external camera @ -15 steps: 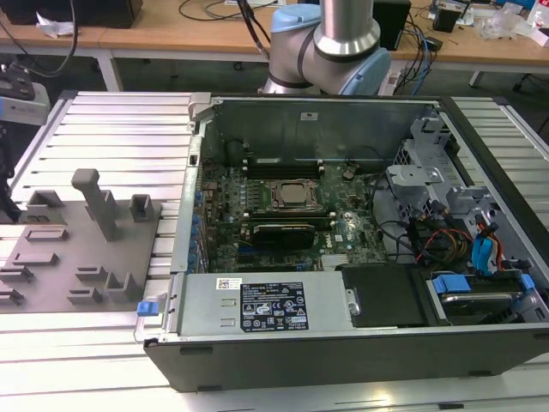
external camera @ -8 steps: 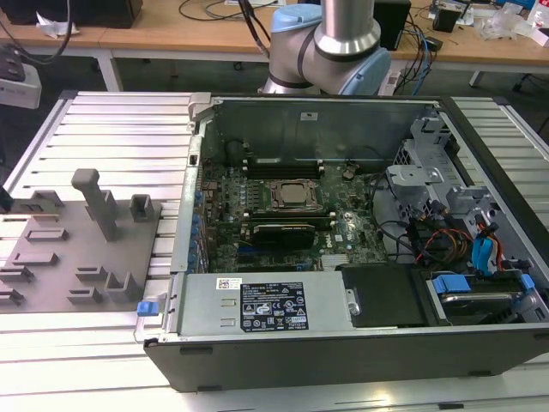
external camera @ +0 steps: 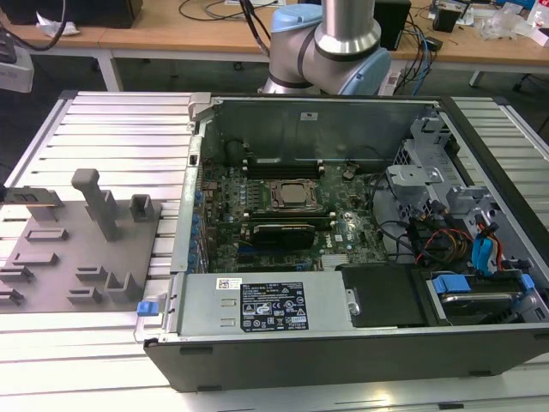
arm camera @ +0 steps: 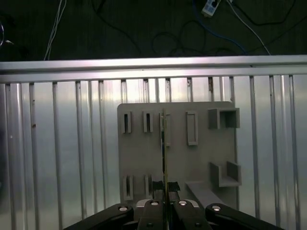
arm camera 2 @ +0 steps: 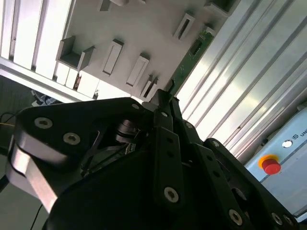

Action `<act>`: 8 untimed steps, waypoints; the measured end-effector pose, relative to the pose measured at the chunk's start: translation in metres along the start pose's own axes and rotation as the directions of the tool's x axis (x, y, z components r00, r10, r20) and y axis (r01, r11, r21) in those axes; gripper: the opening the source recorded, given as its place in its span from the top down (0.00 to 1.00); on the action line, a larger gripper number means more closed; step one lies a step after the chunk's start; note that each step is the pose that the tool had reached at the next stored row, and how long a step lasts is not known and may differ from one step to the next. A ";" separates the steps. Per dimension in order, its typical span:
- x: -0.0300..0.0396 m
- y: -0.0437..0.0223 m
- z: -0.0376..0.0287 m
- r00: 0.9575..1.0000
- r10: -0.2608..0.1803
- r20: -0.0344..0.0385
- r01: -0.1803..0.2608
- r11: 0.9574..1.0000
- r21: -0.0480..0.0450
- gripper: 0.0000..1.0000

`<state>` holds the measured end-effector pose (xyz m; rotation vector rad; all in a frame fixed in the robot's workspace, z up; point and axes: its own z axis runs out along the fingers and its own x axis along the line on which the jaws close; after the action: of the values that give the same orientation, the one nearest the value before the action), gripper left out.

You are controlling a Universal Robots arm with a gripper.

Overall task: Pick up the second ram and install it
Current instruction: 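Pick up the second ram and move it above second insertion slot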

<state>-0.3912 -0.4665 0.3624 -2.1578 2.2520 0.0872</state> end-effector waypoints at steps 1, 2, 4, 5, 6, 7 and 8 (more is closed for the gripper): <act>-0.0003 0.0000 -0.0009 1.000 0.000 0.000 0.000 1.000 0.000 0.86; -0.0009 0.0001 -0.0022 1.000 0.000 0.001 0.000 1.000 0.000 0.86; -0.0020 0.0001 -0.0042 1.000 0.000 0.002 0.000 1.000 0.000 0.86; -0.0024 0.0001 -0.0047 1.000 0.000 0.003 0.000 1.000 0.000 0.86; -0.0028 0.0001 -0.0056 1.000 0.000 0.003 0.000 1.000 0.000 0.86; -0.0034 0.0001 -0.0068 1.000 0.000 0.005 0.000 1.000 0.000 0.86; -0.0037 0.0001 -0.0075 1.000 0.000 0.006 0.000 1.000 0.000 0.86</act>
<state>-0.3910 -0.4632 0.3701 -2.1551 2.2489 0.0937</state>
